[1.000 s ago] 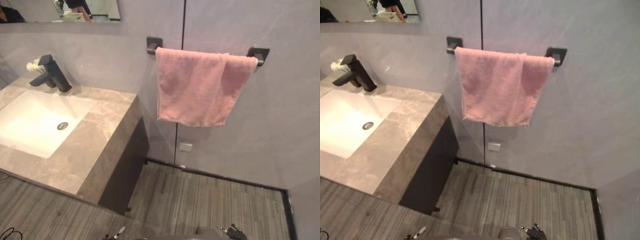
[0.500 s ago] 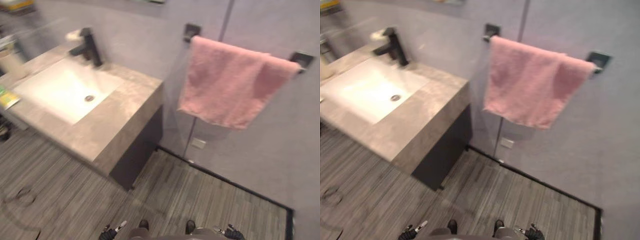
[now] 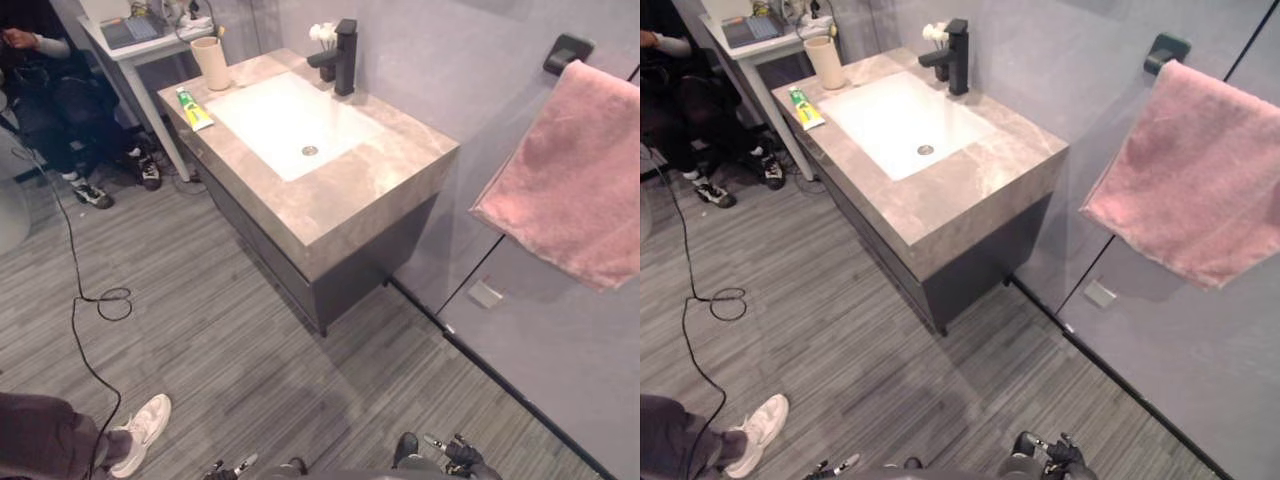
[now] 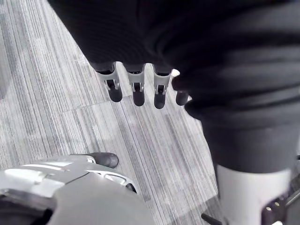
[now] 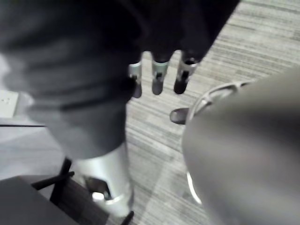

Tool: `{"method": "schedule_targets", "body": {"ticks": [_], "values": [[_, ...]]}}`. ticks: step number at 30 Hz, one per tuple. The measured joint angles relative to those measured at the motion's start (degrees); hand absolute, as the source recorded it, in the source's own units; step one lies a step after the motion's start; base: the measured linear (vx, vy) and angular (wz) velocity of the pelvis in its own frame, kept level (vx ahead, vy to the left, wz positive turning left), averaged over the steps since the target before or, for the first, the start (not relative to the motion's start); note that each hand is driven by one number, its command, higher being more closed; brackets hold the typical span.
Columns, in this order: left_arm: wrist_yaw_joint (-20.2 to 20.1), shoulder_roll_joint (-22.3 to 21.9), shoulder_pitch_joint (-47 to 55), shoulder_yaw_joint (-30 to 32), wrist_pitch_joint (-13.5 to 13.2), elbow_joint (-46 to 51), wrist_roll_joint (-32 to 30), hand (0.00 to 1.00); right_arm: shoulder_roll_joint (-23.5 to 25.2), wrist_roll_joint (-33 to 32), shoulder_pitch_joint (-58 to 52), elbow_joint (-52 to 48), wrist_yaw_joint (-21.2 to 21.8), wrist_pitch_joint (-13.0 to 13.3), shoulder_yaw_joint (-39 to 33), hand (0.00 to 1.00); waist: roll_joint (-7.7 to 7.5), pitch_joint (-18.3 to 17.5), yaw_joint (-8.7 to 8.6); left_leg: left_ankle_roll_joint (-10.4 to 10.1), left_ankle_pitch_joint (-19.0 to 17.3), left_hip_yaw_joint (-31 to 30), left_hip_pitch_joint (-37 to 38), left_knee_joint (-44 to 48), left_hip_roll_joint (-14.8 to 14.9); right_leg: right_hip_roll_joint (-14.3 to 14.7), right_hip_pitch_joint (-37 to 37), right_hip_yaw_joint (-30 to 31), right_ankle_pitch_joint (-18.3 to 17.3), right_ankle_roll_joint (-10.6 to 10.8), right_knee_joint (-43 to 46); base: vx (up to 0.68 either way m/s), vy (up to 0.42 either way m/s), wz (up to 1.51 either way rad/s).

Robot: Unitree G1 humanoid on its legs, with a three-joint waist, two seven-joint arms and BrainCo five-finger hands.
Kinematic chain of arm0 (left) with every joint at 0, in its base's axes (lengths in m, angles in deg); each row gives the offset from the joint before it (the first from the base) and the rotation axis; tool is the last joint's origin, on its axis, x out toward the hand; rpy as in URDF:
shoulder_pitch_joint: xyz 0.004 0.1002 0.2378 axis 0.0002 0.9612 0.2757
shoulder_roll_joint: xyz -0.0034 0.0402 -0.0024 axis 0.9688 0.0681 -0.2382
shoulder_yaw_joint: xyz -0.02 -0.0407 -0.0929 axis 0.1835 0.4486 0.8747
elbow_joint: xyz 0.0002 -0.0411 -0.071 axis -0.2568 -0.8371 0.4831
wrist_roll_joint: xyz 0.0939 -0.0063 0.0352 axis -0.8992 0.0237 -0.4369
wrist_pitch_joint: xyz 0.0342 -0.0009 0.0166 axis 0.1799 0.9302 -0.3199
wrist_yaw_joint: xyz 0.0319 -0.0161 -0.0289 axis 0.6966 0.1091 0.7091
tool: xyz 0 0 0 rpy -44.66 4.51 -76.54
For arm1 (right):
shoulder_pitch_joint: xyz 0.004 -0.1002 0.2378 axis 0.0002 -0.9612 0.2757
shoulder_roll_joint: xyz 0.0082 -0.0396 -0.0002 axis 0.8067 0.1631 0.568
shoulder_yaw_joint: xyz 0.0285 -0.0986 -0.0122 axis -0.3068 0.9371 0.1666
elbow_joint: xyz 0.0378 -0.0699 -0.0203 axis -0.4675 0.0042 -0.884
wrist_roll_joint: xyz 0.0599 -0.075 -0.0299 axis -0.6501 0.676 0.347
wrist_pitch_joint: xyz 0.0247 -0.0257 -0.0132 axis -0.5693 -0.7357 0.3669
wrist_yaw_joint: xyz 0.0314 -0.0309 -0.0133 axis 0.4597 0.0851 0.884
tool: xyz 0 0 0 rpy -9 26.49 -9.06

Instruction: Organize washtable

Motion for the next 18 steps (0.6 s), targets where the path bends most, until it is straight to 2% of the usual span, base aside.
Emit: {"method": "schedule_targets", "body": {"ticks": [7, 9, 12, 13, 14, 15, 16, 17, 18], "values": [[0.0, 0.0, 0.0, 0.2, -0.2, -0.4, 0.0, 0.0, -0.4, 1.3, 0.3, 0.2, 0.0, -0.7, 0.0, 0.0, -0.21, 0.1, 0.23, 1.0, 2.7, -2.9, 1.5, -4.2, -1.7, -1.8, 0.1, -2.2, 0.0, 0.5, 1.8, -0.04, 0.012, 0.19], [-0.1, 0.0, 0.1, 0.2, -0.2, -0.5, 0.0, 0.0, -0.4, 1.3, 0.3, 0.2, 0.0, -0.8, 0.1, 0.0, -0.96, 0.4, 0.33, 1.2, 2.8, -3.8, 2.1, -4.3, -2.6, -3.4, 0.4, -2.7, -0.9, 1.3, 4.3, -0.02, 0.068, 0.27], [-0.3, 0.1, 0.1, 0.2, -0.2, -0.6, -0.1, 0.0, -0.6, 1.3, 0.1, 0.2, 0.0, -0.8, -0.2, 0.0, -1.83, 0.9, -0.09, 2.4, 2.5, -7.3, 3.8, -5.8, -5.3, -8.4, 0.5, -4.3, -4.4, 1.7, 12.0, 0.0, 0.082, 0.59], [-0.3, 0.2, 0.1, 0.2, -0.7, -0.6, -0.1, 0.0, -0.8, 1.3, -0.3, 0.2, 0.0, -0.8, -0.7, 0.0, -2.05, 1.4, -0.23, 3.4, 2.2, -9.4, 4.6, -5.8, -5.8, -10.4, 0.4, -4.0, -5.3, 0.0, 16.6, -0.01, 0.022, 0.72], [-0.3, 0.2, 0.3, 0.1, -0.6, -0.7, -0.3, 0.0, -0.9, 1.3, -0.4, 0.2, 0.0, -0.7, -0.9, 0.0, -1.97, 1.5, -0.39, 3.8, 2.0, -10.2, 5.1, -5.8, -6.0, -10.9, 0.2, -3.2, -5.2, -1.0, 18.8, 0.0, 0.049, 0.83], [-0.3, 0.2, 1.0, 0.1, -0.6, -0.7, -0.6, 0.0, -0.9, 1.2, -0.9, 0.2, 0.1, -0.8, -1.2, 0.0, -1.85, 1.7, -0.55, 4.1, 1.8, -11.7, 6.0, -5.8, -6.0, -10.8, -0.6, 0.4, -4.1, -4.1, 22.9, 0.0, 0.063, 0.63], [-0.3, 0.3, 1.6, 0.1, -0.5, -0.5, -1.1, 0.0, -0.8, 1.3, -1.0, 0.1, 0.2, -0.8, -1.3, 0.0, -1.27, 2.0, -0.61, 4.9, 1.9, -13.0, 6.4, -5.7, -4.6, -8.8, -2.9, 6.4, -4.9, -4.0, 27.3, 0.01, 0.039, 0.54], [-0.3, 0.5, 1.8, 0.3, -0.4, -0.6, -1.2, 0.0, -0.4, 1.3, -1.0, 0.0, 0.2, -0.7, -1.3, 0.0, -1.24, 1.8, -0.54, 5.0, 1.9, -13.7, 6.2, -5.4, -4.0, -6.3, -3.9, 9.8, -7.1, -2.7, 29.3, 0.03, -0.074, 0.6], [-0.4, 1.1, 1.6, 0.4, 0.0, -0.6, -1.8, 0.0, 0.4, 1.2, -1.3, 0.0, 0.2, -0.7, -1.2, 0.0, -2.18, 2.1, -0.87, 5.0, 1.9, -15.9, 5.1, -4.9, -3.0, -0.7, -4.8, 13.5, -11.3, -1.9, 31.2, 0.06, -0.204, 0.88]]}}
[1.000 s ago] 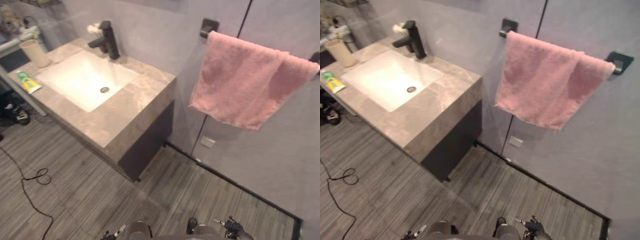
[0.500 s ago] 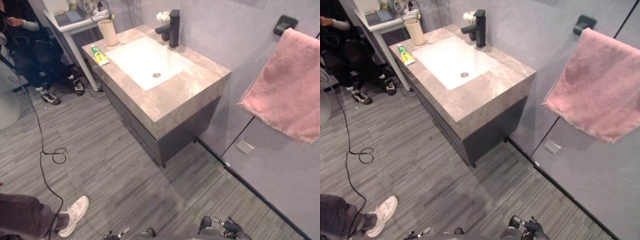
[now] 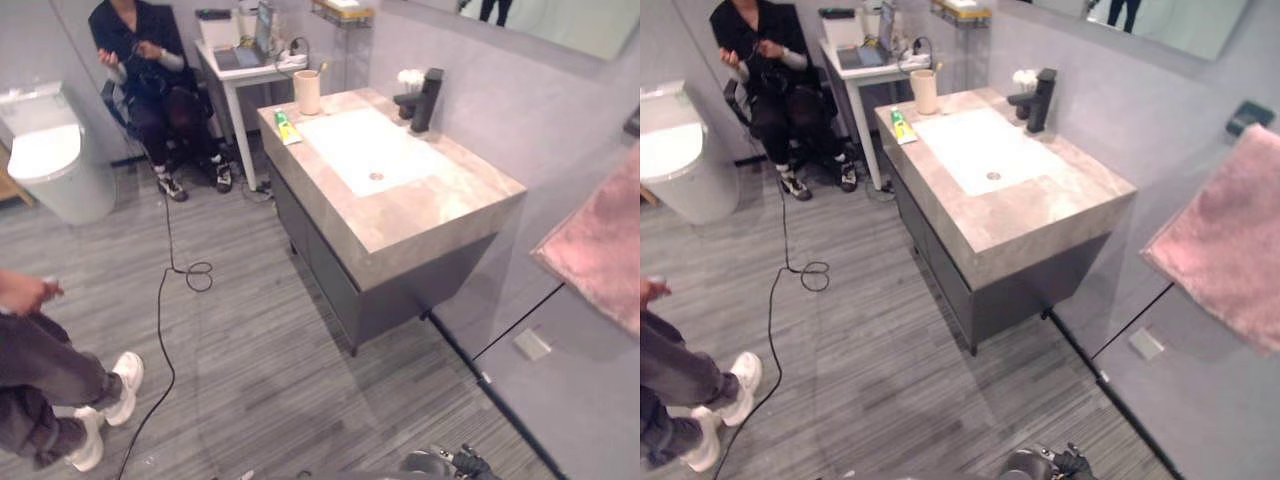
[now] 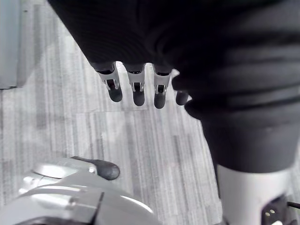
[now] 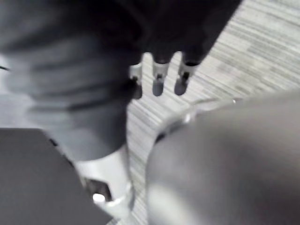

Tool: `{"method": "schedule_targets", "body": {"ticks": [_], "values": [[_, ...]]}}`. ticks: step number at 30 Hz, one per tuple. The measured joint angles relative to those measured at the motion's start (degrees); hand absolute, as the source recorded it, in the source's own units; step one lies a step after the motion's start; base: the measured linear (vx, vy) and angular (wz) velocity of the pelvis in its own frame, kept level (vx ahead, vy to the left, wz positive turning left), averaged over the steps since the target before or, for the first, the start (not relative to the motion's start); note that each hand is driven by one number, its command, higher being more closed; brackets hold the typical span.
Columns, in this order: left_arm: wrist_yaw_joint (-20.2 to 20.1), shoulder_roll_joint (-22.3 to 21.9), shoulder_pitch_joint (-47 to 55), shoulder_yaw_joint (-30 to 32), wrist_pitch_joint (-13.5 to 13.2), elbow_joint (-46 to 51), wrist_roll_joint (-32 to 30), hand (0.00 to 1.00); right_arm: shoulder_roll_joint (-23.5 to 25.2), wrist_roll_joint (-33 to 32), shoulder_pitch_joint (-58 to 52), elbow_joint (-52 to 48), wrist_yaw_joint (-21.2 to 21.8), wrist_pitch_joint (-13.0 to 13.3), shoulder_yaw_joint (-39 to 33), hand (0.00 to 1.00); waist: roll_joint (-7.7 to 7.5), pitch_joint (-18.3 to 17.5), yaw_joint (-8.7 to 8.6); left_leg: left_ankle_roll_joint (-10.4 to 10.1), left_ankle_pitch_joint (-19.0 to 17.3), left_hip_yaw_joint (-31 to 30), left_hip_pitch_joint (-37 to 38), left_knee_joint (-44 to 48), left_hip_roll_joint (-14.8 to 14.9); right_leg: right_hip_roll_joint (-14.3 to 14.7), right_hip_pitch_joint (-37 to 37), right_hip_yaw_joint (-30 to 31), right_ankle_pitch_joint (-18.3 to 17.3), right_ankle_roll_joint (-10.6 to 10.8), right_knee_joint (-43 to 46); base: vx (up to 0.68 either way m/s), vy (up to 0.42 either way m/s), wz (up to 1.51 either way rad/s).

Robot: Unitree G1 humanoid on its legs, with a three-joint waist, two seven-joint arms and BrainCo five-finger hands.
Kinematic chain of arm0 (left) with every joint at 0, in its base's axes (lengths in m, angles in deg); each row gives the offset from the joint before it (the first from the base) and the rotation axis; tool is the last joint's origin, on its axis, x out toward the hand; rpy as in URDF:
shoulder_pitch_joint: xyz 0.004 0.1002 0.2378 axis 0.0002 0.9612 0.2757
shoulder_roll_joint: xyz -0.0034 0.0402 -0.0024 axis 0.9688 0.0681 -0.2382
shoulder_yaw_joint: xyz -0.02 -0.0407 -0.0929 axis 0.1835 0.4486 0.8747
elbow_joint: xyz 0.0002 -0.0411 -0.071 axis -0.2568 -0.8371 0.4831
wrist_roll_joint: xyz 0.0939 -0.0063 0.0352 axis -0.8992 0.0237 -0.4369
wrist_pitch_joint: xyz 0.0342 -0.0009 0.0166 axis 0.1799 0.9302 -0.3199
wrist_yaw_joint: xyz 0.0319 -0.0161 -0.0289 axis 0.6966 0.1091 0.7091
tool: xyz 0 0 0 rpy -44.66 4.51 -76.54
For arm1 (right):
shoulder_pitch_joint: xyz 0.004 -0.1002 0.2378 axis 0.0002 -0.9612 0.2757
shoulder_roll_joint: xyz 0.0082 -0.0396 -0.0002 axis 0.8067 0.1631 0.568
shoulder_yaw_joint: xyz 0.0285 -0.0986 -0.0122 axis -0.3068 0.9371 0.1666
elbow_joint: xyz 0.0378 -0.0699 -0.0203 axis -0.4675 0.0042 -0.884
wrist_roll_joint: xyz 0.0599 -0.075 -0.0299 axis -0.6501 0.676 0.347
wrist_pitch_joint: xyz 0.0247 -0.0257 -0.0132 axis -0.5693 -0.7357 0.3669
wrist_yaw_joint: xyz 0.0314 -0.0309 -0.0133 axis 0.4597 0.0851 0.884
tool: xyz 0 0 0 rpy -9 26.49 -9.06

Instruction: Organize washtable

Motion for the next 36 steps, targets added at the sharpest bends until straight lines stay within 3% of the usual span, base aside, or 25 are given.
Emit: {"method": "schedule_targets", "body": {"ticks": [1, 3, 4, 5, 8, 13, 15, 16, 17, 18, 20, 21, 22, 24, 25, 26, 27, 28, 33, 36], "values": [[-0.2, 0.6, -0.5, 0.3, 0.1, 0.0, -0.4, 0.0, 0.9, -0.2, -0.2, 0.1, 0.0, 0.0, -0.2, 0.0, -0.99, 0.3, -0.31, 0.1, 0.3, -2.3, -0.8, 0.1, 0.4, 4.8, -0.1, 2.4, -2.7, 0.1, -1.5, 0.09, -0.206, 0.97], [-0.6, 0.9, -0.8, 0.7, 0.1, 0.0, -0.8, 0.0, 1.8, -1.0, -1.2, 0.2, -0.1, 0.0, -1.6, 0.0, -1.83, 0.3, -0.36, -1.0, 1.4, -4.1, -2.0, 0.3, -0.4, 9.5, 0.5, 4.9, -4.4, -0.7, -9.0, 0.1, -0.137, 0.75], [-0.6, 0.7, -1.2, 0.9, 0.2, 0.0, -1.3, 0.0, 1.9, -1.6, -1.8, 0.2, -0.1, 0.0, -2.8, 0.0, -2.19, 0.0, -0.53, -1.4, 1.7, -4.7, -2.8, 0.8, -0.9, 9.6, 2.6, 5.1, -4.8, -1.7, -13.7, 0.1, -0.089, 0.47], [-0.6, -0.1, -1.9, 1.1, 0.1, 0.0, -1.5, 0.0, 1.6, -2.2, -1.4, 0.1, -0.2, 0.1, -5.3, 0.0, -0.39, 0.4, -0.28, -2.2, 2.2, -4.4, -4.4, 0.9, 0.2, 10.7, 3.0, 4.6, -2.5, -2.2, -16.3, 0.07, -0.042, 0.23], [-0.5, -1.7, -2.8, 3.0, 0.0, 0.0, -2.2, 0.0, 1.6, -2.3, -0.7, 0.1, -0.2, 0.1, -7.9, 0.0, 1.27, 0.4, -0.25, -2.8, 2.5, -3.8, -4.5, 0.1, 1.3, 12.2, 4.4, 4.7, -1.2, -2.5, -20.2, 0.07, -0.018, -0.03], [-0.6, -0.9, -2.8, 3.0, -0.2, 0.4, -2.5, 0.0, 2.7, -2.2, -0.6, 0.1, -0.4, 0.6, -7.7, 0.0, -0.27, -0.6, 0.13, -3.6, 2.3, -1.1, -3.2, -0.5, 2.6, 14.2, 7.1, 6.4, 1.2, -2.9, -25.7, 0.0, 0.01, -0.2], [-0.6, -0.8, -2.8, 3.1, -0.2, 1.4, -2.5, 0.0, 3.0, -2.2, -0.6, 0.1, -0.4, 0.6, -7.2, 0.0, -0.62, -0.6, 0.57, -4.5, -2.0, -0.9, -7.3, 7.9, 2.6, 13.8, 7.5, 6.4, 1.7, -2.7, -26.3, -0.04, 0.049, 0.0], [-0.6, -1.0, -2.7, 3.4, -0.1, 2.5, -2.4, 0.0, 2.9, -2.3, -0.7, 0.0, -0.5, 0.6, -7.1, 0.0, -0.5, -0.4, 1.26, -6.2, -5.2, -0.3, -11.1, 16.7, 2.7, 13.6, 8.3, 6.0, 1.6, -2.8, -26.6, -0.07, 0.057, 0.28], [-0.7, -2.2, -2.7, 5.4, -0.1, 3.8, -2.4, 0.0, 2.6, -2.3, -0.9, -0.7, -0.4, 0.6, -5.9, 0.0, 0.51, -0.1, 1.39, -9.8, -8.1, 0.5, -17.1, 29.8, 3.6, 13.8, 9.5, 4.7, 1.1, -2.9, -26.3, -0.08, 0.046, 0.36], [-0.6, -2.9, -2.6, 5.7, -0.1, 4.4, -2.4, 0.0, 2.2, -2.3, -1.1, -1.2, -0.4, 0.6, -5.1, 0.0, 1.13, 0.1, 1.34, -10.4, -8.6, 1.0, -19.5, 35.4, 4.6, 14.2, 10.1, 4.0, 0.6, -2.9, -26.1, -0.09, 0.038, 0.47], [-0.6, -4.0, -2.4, 6.8, -0.1, 4.6, -2.3, 0.0, 1.7, -2.3, -1.8, -2.8, -0.5, 0.7, -4.2, 0.0, 2.33, 0.3, 1.58, -9.3, -9.3, 4.0, -22.1, 43.5, 7.3, 14.5, 11.7, 2.1, -0.1, -3.0, -25.8, -0.06, 0.065, 0.44], [-0.5, -4.0, -2.5, 6.9, -0.1, 4.6, -2.3, 0.0, 1.6, -2.3, -1.8, -3.6, -0.5, 0.9, -4.3, 0.0, 3.04, 0.4, 1.57, -6.4, -11.0, 6.8, -22.3, 45.0, 9.3, 14.4, 12.5, 1.4, -0.6, -3.1, -25.8, -0.04, 0.13, 0.41], [-0.5, -4.2, -2.4, 7.3, 0.0, 4.6, -2.3, 0.0, 1.9, -2.2, -1.7, -4.3, -0.5, 0.9, -4.2, 0.0, 3.27, 0.4, 1.52, -4.1, -12.5, 8.7, -22.5, 43.7, 11.5, 14.1, 12.8, 1.3, -0.9, -2.8, -25.7, -0.02, 0.141, 0.27], [-0.4, -4.3, -2.3, 7.4, 0.1, 4.6, -2.4, 0.0, 2.7, -2.4, -1.7, -4.9, -0.5, 1.1, -4.4, 0.0, 3.54, 0.3, 1.84, -3.5, -12.9, 9.2, -22.1, 36.1, 13.7, 13.1, 11.4, 1.3, -1.5, -1.0, -24.5, -0.02, 0.228, 0.14], [0.1, -4.6, -2.3, 7.1, 0.2, 4.2, -2.4, 0.0, 2.6, -2.6, -1.2, -4.7, -0.6, 1.2, -4.4, 0.0, 4.16, 0.2, 2.03, -3.9, -9.6, 10.5, -21.2, 31.7, 13.1, 11.9, 11.0, 1.8, -1.6, 0.3, -24.0, -0.02, 0.221, 0.15], [0.3, -4.0, -2.2, 7.2, 0.2, 4.1, -2.3, 0.0, 3.0, -2.5, -1.3, -4.1, -0.8, 1.0, -4.4, 0.0, 3.02, -0.2, 2.11, -3.8, -9.0, 11.1, -20.4, 29.1, 11.1, 10.7, 10.9, 2.8, -1.3, 0.7, -24.7, 0.08, 0.244, 0.19], [0.6, -2.8, -1.7, 7.0, 0.0, 4.0, -2.4, 0.0, 3.8, -2.3, -1.4, -2.4, -0.8, 0.8, -4.1, 0.0, 0.59, -1.5, 2.81, -3.6, -8.4, 12.0, -18.7, 24.1, 7.3, 8.9, 10.4, 4.8, -0.6, 1.2, -26.0, 0.12, 0.214, 0.22], [0.6, -2.4, -1.7, 6.8, 0.0, 3.4, -2.4, 0.0, 3.8, -2.2, -0.9, -0.9, -1.0, 0.7, -4.5, 0.0, -0.04, -2.2, 2.82, -2.6, -7.5, 12.4, -18.6, 22.2, 5.3, 7.8, 10.1, 6.5, 0.2, 1.9, -27.0, 0.14, 0.262, 0.24], [0.6, -1.8, -1.6, 4.5, 0.0, 2.2, -2.4, 0.0, 3.1, -2.0, 0.7, 1.8, -1.4, 0.4, -4.5, 0.0, -0.29, -3.2, 2.88, -1.5, -7.5, 12.7, -15.5, 16.2, -1.0, 2.9, 10.0, 7.6, 0.3, 2.4, -27.0, 0.11, 0.212, -0.11], [0.6, -1.7, -1.4, 2.3, 0.0, 2.1, -2.4, 0.0, 2.4, -1.3, 0.7, 1.8, -1.3, 0.3, -4.5, 0.0, 0.59, -3.8, 2.86, -1.1, -7.5, 12.6, -13.2, 12.4, -2.9, 1.7, 8.4, 7.8, 0.3, 2.4, -23.8, 0.16, 0.15, -0.24]]}}
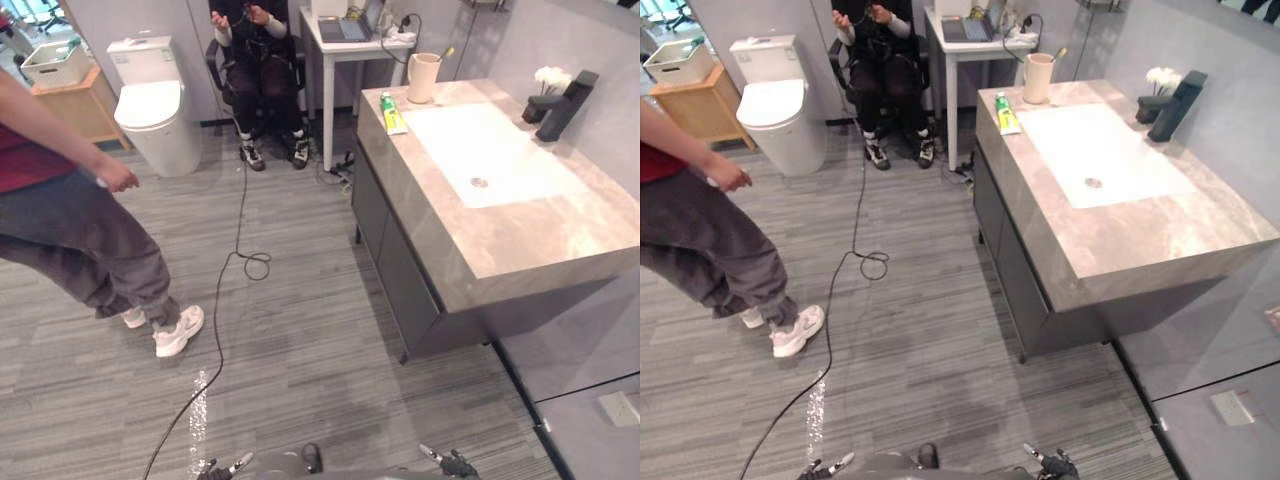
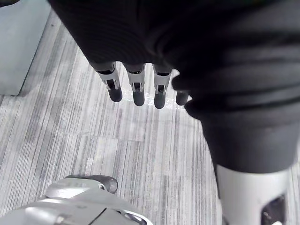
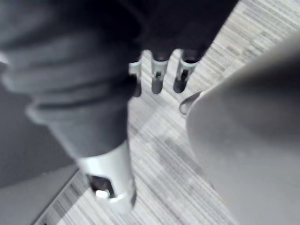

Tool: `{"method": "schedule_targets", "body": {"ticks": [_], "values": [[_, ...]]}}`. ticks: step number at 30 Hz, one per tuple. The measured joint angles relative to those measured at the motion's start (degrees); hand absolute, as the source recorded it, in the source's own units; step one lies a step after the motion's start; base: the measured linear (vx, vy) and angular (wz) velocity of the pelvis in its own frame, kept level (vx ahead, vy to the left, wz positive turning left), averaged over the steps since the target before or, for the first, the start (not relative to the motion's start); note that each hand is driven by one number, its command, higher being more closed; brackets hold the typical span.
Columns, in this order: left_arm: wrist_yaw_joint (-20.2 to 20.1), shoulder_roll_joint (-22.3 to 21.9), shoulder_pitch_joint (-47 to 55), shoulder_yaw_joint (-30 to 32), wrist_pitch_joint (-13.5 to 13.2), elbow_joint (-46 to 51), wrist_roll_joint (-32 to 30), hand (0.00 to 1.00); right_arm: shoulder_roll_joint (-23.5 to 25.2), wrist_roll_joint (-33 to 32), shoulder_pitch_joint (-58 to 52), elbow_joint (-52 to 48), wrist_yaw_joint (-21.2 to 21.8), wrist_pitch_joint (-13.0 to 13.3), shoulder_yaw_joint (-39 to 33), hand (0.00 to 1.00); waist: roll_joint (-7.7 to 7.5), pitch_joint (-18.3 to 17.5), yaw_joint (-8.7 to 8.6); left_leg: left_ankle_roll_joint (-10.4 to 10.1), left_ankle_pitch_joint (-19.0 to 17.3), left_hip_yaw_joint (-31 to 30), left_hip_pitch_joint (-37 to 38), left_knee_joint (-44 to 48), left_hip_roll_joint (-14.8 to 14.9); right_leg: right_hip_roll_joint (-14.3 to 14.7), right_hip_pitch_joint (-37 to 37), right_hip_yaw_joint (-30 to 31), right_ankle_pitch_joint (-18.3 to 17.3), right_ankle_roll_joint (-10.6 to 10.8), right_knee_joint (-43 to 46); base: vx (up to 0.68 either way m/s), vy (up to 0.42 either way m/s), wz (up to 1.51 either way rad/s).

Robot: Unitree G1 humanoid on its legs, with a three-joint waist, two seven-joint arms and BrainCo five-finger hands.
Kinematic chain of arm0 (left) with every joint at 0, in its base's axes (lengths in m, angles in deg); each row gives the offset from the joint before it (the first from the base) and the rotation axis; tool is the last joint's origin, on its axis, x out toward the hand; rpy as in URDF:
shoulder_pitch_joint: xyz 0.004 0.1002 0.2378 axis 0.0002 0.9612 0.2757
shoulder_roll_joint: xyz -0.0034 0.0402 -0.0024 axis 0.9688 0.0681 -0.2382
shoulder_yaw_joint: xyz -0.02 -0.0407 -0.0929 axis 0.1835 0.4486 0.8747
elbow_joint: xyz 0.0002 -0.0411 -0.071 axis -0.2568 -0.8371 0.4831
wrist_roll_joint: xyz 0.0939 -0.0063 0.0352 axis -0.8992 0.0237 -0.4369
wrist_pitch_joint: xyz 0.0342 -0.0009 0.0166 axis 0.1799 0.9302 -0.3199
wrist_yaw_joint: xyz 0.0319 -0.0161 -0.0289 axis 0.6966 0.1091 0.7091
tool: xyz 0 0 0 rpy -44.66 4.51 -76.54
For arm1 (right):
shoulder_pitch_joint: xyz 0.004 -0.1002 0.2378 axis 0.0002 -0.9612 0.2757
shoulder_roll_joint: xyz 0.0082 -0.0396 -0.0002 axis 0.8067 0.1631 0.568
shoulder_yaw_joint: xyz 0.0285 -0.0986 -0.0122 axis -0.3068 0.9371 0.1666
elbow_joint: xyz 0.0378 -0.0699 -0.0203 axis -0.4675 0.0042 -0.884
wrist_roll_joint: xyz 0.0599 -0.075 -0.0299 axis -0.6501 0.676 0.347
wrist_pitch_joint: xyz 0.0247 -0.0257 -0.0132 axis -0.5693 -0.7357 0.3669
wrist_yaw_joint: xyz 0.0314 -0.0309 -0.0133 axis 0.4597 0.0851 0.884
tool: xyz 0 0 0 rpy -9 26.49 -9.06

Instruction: Organize washtable

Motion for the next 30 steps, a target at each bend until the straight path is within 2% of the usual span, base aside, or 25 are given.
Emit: {"method": "schedule_targets", "body": {"ticks": [3, 4, 5, 6, 7, 9, 11, 12, 13, 15, 16, 17, 19, 20, 22, 23, 24, 25, 26, 27, 28, 29, 30], "values": [[0.0, -0.3, 0.0, -0.6, 0.0, -0.4, 0.0, 0.0, -0.7, 1.0, 0.5, -0.3, 0.1, -0.3, -0.1, 0.0, 1.1, -0.2, -0.01, 2.3, 1.6, -1.0, 4.2, -2.6, -0.7, -0.4, -4.7, 0.2, -1.1, 1.4, 14.0, 0.19, 0.128, -0.2], [-0.1, 0.8, -0.2, -2.3, 0.0, -0.8, 0.0, 0.0, -0.6, 1.0, 0.5, -1.2, 0.3, -0.3, -0.4, 0.0, 0.31, 0.0, -0.87, 3.5, 1.9, -2.1, 6.2, -2.7, -1.9, -1.9, -8.5, 0.6, -1.3, 1.7, 24.9, 0.32, 0.074, 0.51], [-0.2, 1.9, -0.7, -3.6, 0.1, -1.5, 0.0, 0.0, -0.6, 1.0, 0.4, -1.9, 0.5, -0.2, -0.4, 0.0, 0.04, 0.6, -2.51, 5.0, 1.7, -3.8, 8.5, -2.5, -2.9, -3.1, -11.4, 1.7, -0.1, 1.9, 34.7, 0.28, 0.051, 0.73], [-0.1, 2.3, -1.2, -4.0, 0.1, -1.9, 0.0, 0.0, -0.5, 1.0, 0.5, -1.8, 0.7, -0.2, -0.6, 0.0, -0.45, 0.7, -2.71, 5.3, 1.5, -4.3, 9.5, -2.5, -3.0, -3.2, -12.5, 2.3, -0.5, 2.3, 39.0, 0.4, -0.063, 0.83], [-0.1, 2.2, -1.4, -4.3, 0.0, -1.9, 0.0, 0.0, -0.6, 0.9, 0.2, -1.7, 1.1, -0.3, -1.2, 0.0, -0.58, 1.1, -2.83, 5.6, 1.2, -5.5, 12.4, -2.7, -2.6, -1.5, -14.6, 2.1, -2.7, 1.9, 45.9, 0.24, -0.097, 0.49], [-0.1, 1.9, -1.6, -4.2, 0.0, -1.9, 0.0, 0.0, -0.6, 0.8, 1.0, -1.9, 1.2, -0.1, -1.4, 0.0, -0.04, 2.0, -2.86, 5.7, 1.0, -6.1, 14.5, -3.2, -1.5, 1.0, -16.8, -0.1, -5.2, 0.7, 47.1, 0.27, -0.149, 0.26], [-0.1, 1.3, -1.8, -3.6, 0.1, -1.9, 0.0, 0.0, -0.6, 0.8, 1.9, -2.2, 1.2, 0.3, -1.7, 0.0, 0.73, 3.0, -2.96, 5.7, 0.9, -6.1, 16.5, -5.2, -0.3, 3.6, -20.2, -3.0, -6.3, -1.0, 43.3, 0.18, -0.144, 0.12], [-0.1, 1.0, -1.9, -3.5, 0.1, -1.9, 0.0, 0.0, -0.8, 0.8, 3.0, -2.2, 1.2, 0.5, -2.3, 0.0, 1.38, 3.9, -3.17, 4.8, 0.1, -6.0, 17.5, -6.3, 0.9, 5.0, -21.3, -6.3, -5.7, -1.6, 33.6, 0.14, -0.119, 0.11], [-0.1, 1.0, -2.1, -3.5, 0.1, -1.8, 0.0, 0.0, -0.8, 0.8, 3.1, -2.1, 1.2, 0.4, -2.8, 0.0, 1.33, 4.1, -3.08, 4.6, 0.0, -6.0, 17.8, -6.8, 1.1, 5.1, -21.3, -7.9, -4.9, -2.1, 28.5, 0.18, -0.173, 0.15], [-0.3, 1.1, -2.4, -1.9, 0.1, -1.8, -0.1, 0.0, -0.5, 0.9, 3.0, -1.7, 1.2, 0.2, -3.0, 0.0, 0.24, 4.8, -3.08, 2.2, -1.7, -6.4, 18.9, -7.7, 1.0, 5.7, -19.3, -9.4, 2.9, -2.7, 10.1, 0.21, -0.253, 0.07], [-0.3, 0.9, -2.2, -1.2, 0.1, -1.9, -0.1, 0.0, -0.7, 0.9, 2.6, -1.6, 1.2, 0.1, -3.2, 0.0, -0.46, 4.7, -3.04, 1.1, -3.3, -6.6, 20.3, -7.5, 1.4, 6.6, -18.2, -8.4, 9.8, -5.4, 7.6, 0.23, -0.265, -0.05], [-0.3, 0.7, -2.2, -1.2, 0.1, -2.1, -0.1, 0.0, -1.1, 0.9, 2.6, -1.7, 1.2, 0.1, -3.2, 0.0, 0.67, 4.7, -2.98, 0.5, -3.9, -6.7, 20.7, -7.4, 2.6, 7.7, -18.1, -8.6, 8.7, -6.8, 8.0, 0.36, -0.294, -0.17], [-0.5, -1.0, -2.8, -1.3, 0.1, -2.1, -0.2, 0.0, -2.0, 1.1, 2.6, -1.6, 1.2, 0.1, -4.5, 0.0, 3.87, 4.4, -2.97, -1.1, -4.7, -6.4, 20.4, -6.8, 6.4, 11.9, -16.9, -10.1, 7.0, -8.1, 5.4, 0.41, -0.267, -0.16], [-0.6, -1.2, -3.4, -1.4, 0.1, -2.1, -0.2, 0.0, -2.0, 1.1, 2.6, -1.5, 1.1, 0.1, -5.1, 0.0, 4.4, 4.2, -3.0, -2.2, -4.0, -6.5, 20.5, -6.5, 7.4, 13.1, -15.8, -10.6, 6.8, -8.4, 3.8, 0.28, -0.181, -0.02], [-1.3, -1.0, -4.4, -1.5, 0.0, -1.6, -0.2, 0.0, -1.8, 1.0, 1.9, -1.5, 1.1, 0.1, -5.3, 0.0, 3.78, 4.1, -3.17, -4.0, -2.9, -7.2, 19.9, -3.4, 9.3, 14.8, -12.8, -11.7, 6.2, -9.2, 0.9, 0.33, -0.206, 0.11], [-1.4, -1.0, -4.7, -1.5, -0.1, -1.5, -0.3, 0.0, -1.7, 1.0, 1.7, -1.5, 1.1, 0.1, -5.2, 0.0, 3.51, 4.1, -3.07, -4.0, -2.9, -7.2, 19.3, -1.4, 9.8, 15.0, -12.1, -11.9, 6.2, -9.3, 0.3, 0.39, -0.218, 0.2], [-1.4, -0.9, -5.3, -1.8, 0.0, -1.5, -0.3, 0.0, -1.5, 0.9, 1.3, -1.5, 1.1, 0.1, -4.8, 0.0, 3.08, 3.8, -3.1, -4.1, -2.9, -7.5, 17.9, 2.1, 10.2, 15.2, -10.9, -12.3, 6.0, -9.5, -0.8, 0.31, -0.148, 0.2], [-1.5, -1.2, -5.6, -1.9, 0.0, -1.2, -0.3, 0.0, -1.4, 0.8, 0.9, -1.5, 1.1, 0.1, -4.3, 0.0, 2.63, 3.7, -3.02, -5.3, -2.7, -7.8, 15.2, 8.9, 10.6, 15.3, -9.1, -12.3, 5.6, -9.5, -1.9, 0.37, -0.141, 0.2], [-1.5, -1.9, -5.6, -1.2, -0.1, 0.1, -0.1, 0.0, -1.3, 0.8, 0.2, -1.6, 1.0, 0.1, -4.1, 0.0, 2.65, 3.7, -2.83, -8.2, -2.3, -8.7, 9.3, 23.7, 12.0, 15.7, -6.7, -12.1, 5.0, -9.6, -3.2, 0.29, -0.073, 0.09], [-1.6, -2.2, -5.6, -0.7, -0.1, 0.5, -0.1, 0.0, -1.4, 0.9, -0.4, -1.6, 1.0, 0.0, -3.7, 0.0, 2.7, 3.8, -2.58, -9.6, -1.9, -9.6, 6.6, 30.1, 12.5, 16.0, -5.8, -12.0, 4.7, -9.8, -3.4, 0.26, -0.01, -0.11], [-1.6, -2.9, -5.6, 0.9, -0.1, 1.3, 0.0, 0.0, -1.7, 0.9, -1.0, -1.6, 1.1, -0.4, -2.9, 0.0, 2.73, 3.8, -1.8, -9.9, -1.7, -10.5, 2.7, 39.0, 13.3, 16.5, -4.7, -11.3, 4.1, -10.0, -3.3, 0.22, 0.04, -0.3], [-1.5, -3.3, -5.6, 2.5, -0.2, 2.1, 0.0, 0.0, -1.8, 0.9, -2.0, -1.6, 1.0, -0.5, -2.4, 0.0, 2.98, 3.9, -1.33, -9.4, -2.0, -10.9, -1.7, 46.6, 14.0, 16.9, -2.7, -10.5, 3.4, -10.2, -3.4, 0.22, 0.054, -0.34], [-1.5, -3.3, -5.6, 2.9, -0.4, 2.5, 0.1, 0.0, -1.7, 0.9, -2.2, -1.5, 1.0, -0.7, -2.5, 0.0, 2.79, 4.3, -1.34, -8.9, -2.3, -10.4, -3.2, 48.2, 14.3, 16.9, -1.6, -10.1, 3.4, -10.3, -3.4, 0.2, 0.096, -0.41]]}}
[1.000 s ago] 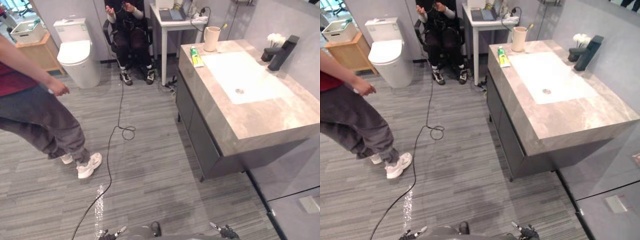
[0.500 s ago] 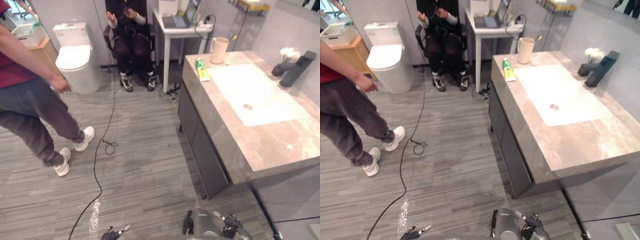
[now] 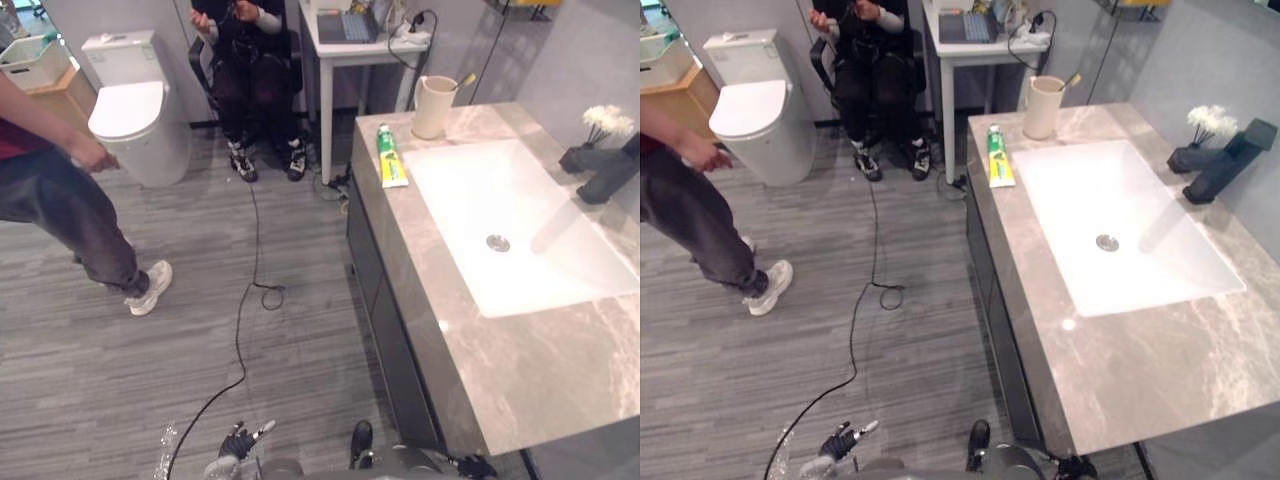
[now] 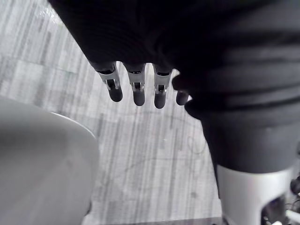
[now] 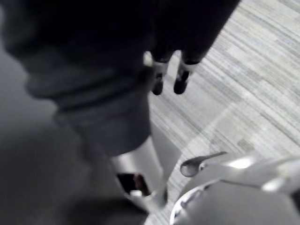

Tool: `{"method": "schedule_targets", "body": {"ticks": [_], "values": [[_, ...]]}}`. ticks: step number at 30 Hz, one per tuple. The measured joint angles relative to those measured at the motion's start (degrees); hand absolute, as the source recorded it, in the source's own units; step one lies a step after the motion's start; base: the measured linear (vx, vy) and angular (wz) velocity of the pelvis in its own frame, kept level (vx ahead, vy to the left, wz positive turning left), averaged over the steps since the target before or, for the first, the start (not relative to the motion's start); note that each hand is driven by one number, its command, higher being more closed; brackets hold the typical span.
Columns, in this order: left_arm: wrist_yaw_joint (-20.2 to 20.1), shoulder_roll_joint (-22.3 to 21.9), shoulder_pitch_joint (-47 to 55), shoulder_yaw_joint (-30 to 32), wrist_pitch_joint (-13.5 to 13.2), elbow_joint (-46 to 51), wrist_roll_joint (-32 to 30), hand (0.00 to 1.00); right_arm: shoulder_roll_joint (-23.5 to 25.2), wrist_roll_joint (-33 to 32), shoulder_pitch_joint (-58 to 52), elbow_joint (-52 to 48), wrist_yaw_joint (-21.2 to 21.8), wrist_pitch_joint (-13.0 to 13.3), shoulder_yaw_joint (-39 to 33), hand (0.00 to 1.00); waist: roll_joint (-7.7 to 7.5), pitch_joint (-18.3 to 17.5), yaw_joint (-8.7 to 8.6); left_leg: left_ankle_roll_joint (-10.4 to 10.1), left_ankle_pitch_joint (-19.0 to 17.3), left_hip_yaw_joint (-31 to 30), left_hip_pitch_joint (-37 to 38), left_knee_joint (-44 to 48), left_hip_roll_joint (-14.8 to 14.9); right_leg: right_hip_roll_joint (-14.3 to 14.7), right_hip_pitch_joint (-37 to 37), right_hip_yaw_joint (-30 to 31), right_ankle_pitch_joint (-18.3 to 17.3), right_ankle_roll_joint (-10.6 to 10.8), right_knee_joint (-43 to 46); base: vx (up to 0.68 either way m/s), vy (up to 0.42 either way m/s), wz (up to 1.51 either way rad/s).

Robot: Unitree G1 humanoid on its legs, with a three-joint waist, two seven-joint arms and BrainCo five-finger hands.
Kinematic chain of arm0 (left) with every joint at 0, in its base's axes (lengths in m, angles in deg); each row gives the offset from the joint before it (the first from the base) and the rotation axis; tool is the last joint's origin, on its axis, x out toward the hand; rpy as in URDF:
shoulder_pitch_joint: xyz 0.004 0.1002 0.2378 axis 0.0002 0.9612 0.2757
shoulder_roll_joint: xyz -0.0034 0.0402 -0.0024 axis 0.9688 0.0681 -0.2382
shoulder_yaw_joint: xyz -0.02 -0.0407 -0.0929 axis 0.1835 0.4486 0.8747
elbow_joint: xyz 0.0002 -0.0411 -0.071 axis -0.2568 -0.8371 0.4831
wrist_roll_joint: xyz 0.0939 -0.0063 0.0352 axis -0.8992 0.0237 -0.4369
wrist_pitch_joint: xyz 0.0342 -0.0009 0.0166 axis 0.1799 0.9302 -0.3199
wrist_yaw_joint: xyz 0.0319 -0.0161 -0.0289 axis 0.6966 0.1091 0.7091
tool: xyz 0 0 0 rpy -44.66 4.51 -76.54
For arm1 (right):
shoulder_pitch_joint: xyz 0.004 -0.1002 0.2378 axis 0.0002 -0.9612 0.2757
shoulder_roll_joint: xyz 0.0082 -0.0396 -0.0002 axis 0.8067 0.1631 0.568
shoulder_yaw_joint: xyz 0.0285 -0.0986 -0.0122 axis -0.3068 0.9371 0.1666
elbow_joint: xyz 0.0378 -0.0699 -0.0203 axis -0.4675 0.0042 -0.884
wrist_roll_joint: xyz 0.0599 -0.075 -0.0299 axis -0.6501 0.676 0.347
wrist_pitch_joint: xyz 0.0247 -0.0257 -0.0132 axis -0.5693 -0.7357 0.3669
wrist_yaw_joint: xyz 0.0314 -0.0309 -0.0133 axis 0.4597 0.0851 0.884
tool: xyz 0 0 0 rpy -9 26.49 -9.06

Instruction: Organize washtable

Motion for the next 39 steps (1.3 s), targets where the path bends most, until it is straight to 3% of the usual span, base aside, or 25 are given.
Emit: {"method": "schedule_targets", "body": {"ticks": [1, 3, 5, 6, 7, 10, 13, 15, 18, 21, 23, 24, 25, 26, 28, 29, 30, 31, 32, 33, 36, 38, 39], "values": [[0.0, 0.2, 0.0, 0.2, -0.6, 0.4, 0.0, 0.0, 0.2, 0.0, -1.0, 0.0, -0.3, -0.2, -0.2, 0.0, -0.84, 0.4, 0.22, 1.5, -0.9, 1.6, -2.4, -0.2, 0.4, -0.3, 1.9, 1.4, -0.4, 0.1, -0.1, 0.14, 0.106, -0.38], [0.0, 0.5, 0.0, 0.2, -0.8, 0.8, 0.0, 0.0, -0.1, 0.0, -1.7, 0.0, -1.2, -0.2, -0.9, 0.0, -0.63, 0.5, 0.86, 3.9, -2.3, 2.8, -5.4, -7.0, 0.8, -0.7, 3.4, 4.6, -1.6, 0.5, 0.0, 0.13, 0.214, -0.89], [0.2, 0.7, 0.4, 0.2, -0.7, 0.7, -0.1, 0.0, -0.2, 0.0, -2.0, -0.3, -1.2, 0.2, -1.9, 0.0, -0.51, 0.4, 1.37, 3.9, -2.2, 1.6, -4.8, -23.8, 0.5, -1.3, 3.3, 8.3, -2.3, 1.5, 0.1, 0.09, 0.313, -1.29], [0.4, 0.6, 1.4, 0.3, -0.6, 0.4, -0.1, 0.0, -0.1, 0.0, -2.7, -0.9, -1.0, 0.5, -1.8, 0.0, 0.94, 0.1, 1.48, 1.7, 1.3, -1.5, -3.5, -34.8, 0.6, -0.6, 3.3, 11.8, -2.3, 2.1, -0.3, 0.11, 0.306, -1.14], [0.4, 0.4, 1.9, 0.3, -0.5, -0.3, -0.1, 0.0, -0.2, 0.1, -2.6, -0.9, -1.0, 0.5, -2.4, 0.0, 2.21, -0.4, 1.34, 2.2, 3.1, -2.3, -3.2, -36.2, -0.4, -0.5, 3.6, 13.3, -2.0, 2.6, -1.3, 0.18, 0.347, -1.22], [0.9, 2.3, 3.0, 0.3, 0.0, -1.8, -0.1, 0.0, 1.1, 0.5, -3.2, 0.0, -0.8, 0.2, -2.5, 0.0, -1.11, -2.5, 1.21, 2.8, 3.4, -0.5, -1.9, -40.4, -5.8, -4.7, 1.7, 18.9, -2.3, 5.5, -1.9, 0.21, 0.274, -0.54], [1.0, 2.5, 4.5, -0.1, 0.4, -2.5, -0.1, 0.0, 1.0, 0.5, -3.0, 0.8, -0.1, 0.0, -2.5, 0.0, -2.18, -3.4, 1.13, 5.1, 3.4, 2.4, 2.2, -45.0, -9.9, -8.5, 0.9, 21.4, -4.4, 8.5, 0.8, 0.21, 0.205, -0.33], [1.0, 2.5, 4.7, -0.6, 0.4, -2.5, -0.2, 0.0, -0.2, 0.5, -3.0, 1.7, -0.1, 0.0, -3.0, 0.0, -1.91, -3.9, 1.29, 6.3, 2.7, 3.6, 2.9, -46.0, -11.8, -10.0, -0.3, 23.0, -6.2, 9.3, 2.9, 0.21, 0.212, -0.48], [1.1, 3.1, 4.4, -2.5, 0.4, -3.4, -0.2, 0.0, -0.2, 0.5, -2.1, 1.6, 0.2, 0.1, -3.3, 0.0, -1.01, -4.0, 1.09, 9.1, 3.2, 5.8, 4.5, -46.9, -12.9, -10.2, -5.1, 24.5, -7.9, 11.1, 11.4, 0.25, 0.191, -0.62], [1.2, 3.5, 2.8, -3.3, 0.5, -4.5, -0.2, 0.0, 0.6, 0.5, -1.8, 0.4, 0.3, 0.3, -4.7, 0.0, -0.92, -2.5, -0.97, 9.4, 3.2, 7.9, 10.4, -48.4, -13.7, -9.8, -13.2, 22.9, -6.5, 13.0, 33.1, 0.27, 0.135, -0.44], [1.2, 3.5, 2.1, -3.9, 0.5, -4.5, -0.2, 0.0, 1.8, 0.2, -1.3, -0.9, 0.4, 0.5, -5.7, 0.0, -0.82, -1.2, -2.71, 10.2, 2.2, 11.2, 15.9, -50.0, -13.5, -11.0, -18.6, 16.1, -3.4, 12.0, 45.0, 0.25, 0.061, -0.6], [1.2, 3.6, 1.8, -3.8, 0.4, -4.5, -0.2, 0.0, 2.0, 0.2, -1.0, -1.0, 0.4, 0.5, -5.8, 0.0, -1.14, -1.0, -2.88, 9.9, 2.1, 12.3, 16.8, -50.1, -13.5, -11.5, -19.7, 12.9, -3.0, 11.2, 45.2, 0.24, 0.048, -0.81], [1.2, 3.7, 1.7, -3.2, 0.4, -4.4, -0.2, 0.0, 2.6, 0.0, -0.7, -0.9, 0.3, 0.4, -5.8, 0.0, -1.97, -0.7, -3.33, 9.1, 1.5, 14.7, 18.1, -50.2, -13.5, -12.8, -21.4, 5.5, -0.4, 8.4, 42.4, 0.14, 0.024, -0.74], [1.2, 3.4, 1.6, -2.2, 0.3, -4.2, -0.2, 0.0, 3.0, 0.0, -0.7, -1.1, 0.3, 0.5, -5.9, 0.0, -1.85, -0.6, -3.4, 8.7, 1.3, 16.0, 18.5, -50.4, -13.4, -12.8, -21.3, 2.3, -0.2, 5.7, 41.6, 0.22, 0.033, -1.14], [1.1, 1.2, -0.5, -0.6, 0.5, -4.3, -0.2, 0.0, 1.5, 0.1, 0.6, -1.2, 0.3, 0.5, -8.2, 0.0, 0.91, 1.0, -3.3, 8.7, 1.3, 20.4, 19.4, -52.0, -11.5, -13.2, -21.0, -7.4, -0.1, 4.4, 38.3, 0.18, 0.058, -1.4], [1.1, 0.9, -1.1, -0.5, 0.5, -4.3, -0.2, 0.0, 1.2, 0.1, 1.2, -1.3, 0.2, 0.5, -8.4, 0.0, 1.41, 1.8, -3.37, 8.7, 1.3, 21.0, 19.3, -52.1, -11.0, -13.2, -20.9, -10.7, -2.7, 4.4, 36.9, 0.14, 0.037, -1.54], [0.9, 0.6, -1.9, -0.5, 0.6, -4.4, -0.3, 0.0, 0.8, 0.3, 2.3, -0.3, 0.2, 0.3, -8.1, 0.0, 0.73, 2.6, -3.21, 8.7, 1.3, 22.8, 19.3, -52.1, -10.8, -12.8, -19.7, -17.5, -4.0, 4.3, 29.6, 0.15, -0.009, -1.54], [0.7, 1.3, -2.2, -0.4, 0.6, -4.6, -0.3, 0.0, 1.3, 0.5, 2.0, 0.0, 0.2, 0.0, -8.1, 0.0, 0.07, 2.9, -3.06, 8.4, 1.1, 24.5, 19.4, -52.3, -11.6, -11.6, -18.4, -21.6, -2.6, 3.2, 21.5, 0.17, -0.024, -1.44], [0.5, 1.8, -2.3, -0.4, 0.6, -4.6, -0.3, 0.0, 1.7, 0.5, 1.7, 0.0, 0.2, -0.1, -8.1, 0.0, -0.88, 2.9, -3.39, 7.8, 0.7, 24.7, 19.8, -52.3, -12.1, -11.1, -17.8, -21.4, -0.6, 2.3, 18.3, 0.23, -0.047, -1.02], [0.0, 1.6, -2.6, -0.3, 0.7, -4.6, -0.5, 0.0, 2.1, 0.5, 0.4, 0.1, 0.2, -0.3, -8.3, 0.0, -1.67, 2.7, -3.63, 5.8, -0.5, 24.8, 21.2, -52.1, -12.4, -9.9, -15.8, -20.3, -1.7, -3.2, 15.1, 0.26, -0.065, -0.59], [-0.1, -0.5, -3.3, -0.3, 0.5, -4.0, -1.4, 0.0, 1.0, 0.5, 0.2, 1.3, 0.2, -0.5, -9.5, 0.0, 0.79, 2.9, -3.46, 3.7, 0.6, 24.4, 21.8, -49.0, -10.6, -7.1, -11.7, -19.4, -2.2, -2.6, 10.0, 0.24, -0.094, -0.22], [-0.2, -0.7, -3.3, -1.1, 0.3, -3.8, -1.7, 0.0, 0.9, 0.3, 0.6, 1.4, 0.2, -0.4, -9.5, 0.0, 0.93, 2.7, -3.45, 2.9, 1.1, 23.4, 21.7, -47.4, -9.5, -6.2, -8.0, -19.2, -2.9, -1.6, 5.5, 0.24, -0.096, 0.14], [-0.2, -0.7, -3.3, -1.3, 0.3, -3.2, -2.3, 0.0, 0.7, 0.3, 1.8, 1.1, -0.1, -0.7, -8.9, 0.0, 0.84, 2.4, -2.38, 2.6, 2.0, 23.5, 19.7, -42.8, -8.6, -5.5, -7.6, -17.5, -3.6, -0.6, 4.3, 0.15, -0.041, -0.1]]}}
